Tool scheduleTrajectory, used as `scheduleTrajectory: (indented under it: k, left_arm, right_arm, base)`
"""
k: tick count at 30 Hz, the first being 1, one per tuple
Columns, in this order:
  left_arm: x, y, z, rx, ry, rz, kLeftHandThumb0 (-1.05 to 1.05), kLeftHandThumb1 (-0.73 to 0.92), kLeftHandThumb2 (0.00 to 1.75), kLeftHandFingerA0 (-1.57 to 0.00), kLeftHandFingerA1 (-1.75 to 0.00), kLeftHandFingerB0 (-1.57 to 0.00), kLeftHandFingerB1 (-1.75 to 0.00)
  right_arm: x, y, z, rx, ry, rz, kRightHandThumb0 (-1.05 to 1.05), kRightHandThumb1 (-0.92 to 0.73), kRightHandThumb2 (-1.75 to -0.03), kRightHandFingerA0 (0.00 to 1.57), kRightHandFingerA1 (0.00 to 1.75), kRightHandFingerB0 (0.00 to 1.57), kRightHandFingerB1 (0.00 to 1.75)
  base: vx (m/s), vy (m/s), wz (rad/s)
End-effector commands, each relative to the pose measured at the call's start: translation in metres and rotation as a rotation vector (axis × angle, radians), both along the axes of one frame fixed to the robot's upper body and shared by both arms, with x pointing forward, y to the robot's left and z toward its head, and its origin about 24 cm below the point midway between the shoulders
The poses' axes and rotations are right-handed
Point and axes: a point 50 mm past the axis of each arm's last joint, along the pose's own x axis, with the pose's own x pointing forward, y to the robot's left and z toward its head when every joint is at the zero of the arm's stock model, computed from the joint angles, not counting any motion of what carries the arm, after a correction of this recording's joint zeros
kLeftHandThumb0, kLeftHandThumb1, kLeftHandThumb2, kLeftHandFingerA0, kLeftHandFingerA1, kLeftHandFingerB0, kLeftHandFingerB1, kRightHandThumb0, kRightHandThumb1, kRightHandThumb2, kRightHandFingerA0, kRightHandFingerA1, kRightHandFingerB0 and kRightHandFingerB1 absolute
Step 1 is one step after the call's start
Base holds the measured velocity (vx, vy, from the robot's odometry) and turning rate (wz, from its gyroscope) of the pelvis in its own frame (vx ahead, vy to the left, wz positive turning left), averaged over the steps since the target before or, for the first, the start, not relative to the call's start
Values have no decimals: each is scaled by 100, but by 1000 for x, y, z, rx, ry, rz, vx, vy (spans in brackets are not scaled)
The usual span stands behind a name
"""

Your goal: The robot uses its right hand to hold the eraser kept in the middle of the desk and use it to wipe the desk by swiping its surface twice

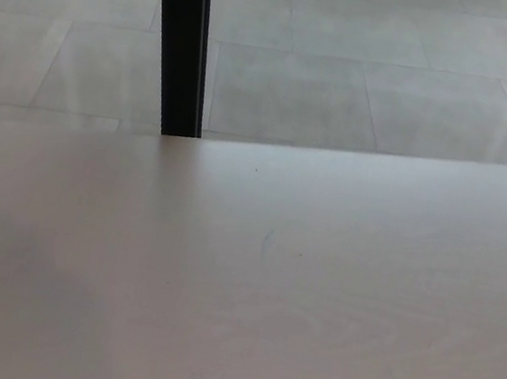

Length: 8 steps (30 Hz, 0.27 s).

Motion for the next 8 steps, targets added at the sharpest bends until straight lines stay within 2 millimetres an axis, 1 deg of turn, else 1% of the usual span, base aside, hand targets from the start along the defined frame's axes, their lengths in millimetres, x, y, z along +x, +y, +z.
scheduleTrajectory:
  k: [1,2,4,5,6,7,8]
  left_arm:
    - [-5,4,-1,-19,36,14,-79,81,64,-44,-98,-45,-88]
    - [-3,3,-1,-27,27,21,-79,82,65,-43,-100,-42,-88]
    - [-3,3,0,-27,28,21,-79,82,65,-43,-100,-42,-88]
    - [-2,3,0,-28,27,23,-78,82,65,-43,-103,-38,-88]
    - [-2,2,0,-29,27,23,-78,82,65,-43,-103,-38,-88]
    - [-4,3,0,-16,45,10,-77,83,65,-46,-103,-41,-85]
    - [-4,3,0,-16,45,10,-77,83,65,-46,-103,-41,-85]
  right_arm:
    - [-2,2,-2,-1,-19,-20,-40,-46,-106,29,74,5,57]
    - [1,2,-1,-6,-24,1,-75,-76,-62,23,120,1,71]
    - [1,2,-1,-7,-24,2,-75,-76,-62,23,120,1,71]
    - [3,3,-2,-1,-33,2,-41,-45,-105,41,83,5,57]
    - [3,3,-2,0,-34,2,-41,-45,-105,41,83,5,57]
    - [3,4,-1,4,-41,12,-41,-46,-105,50,89,4,57]
    - [3,4,-1,4,-41,12,-41,-46,-105,50,89,4,57]
  base:
    - [0,0,0]
    - [0,0,0]
    - [0,0,0]
    - [0,0,0]
    - [0,0,0]
    - [0,0,0]
    - [0,0,0]
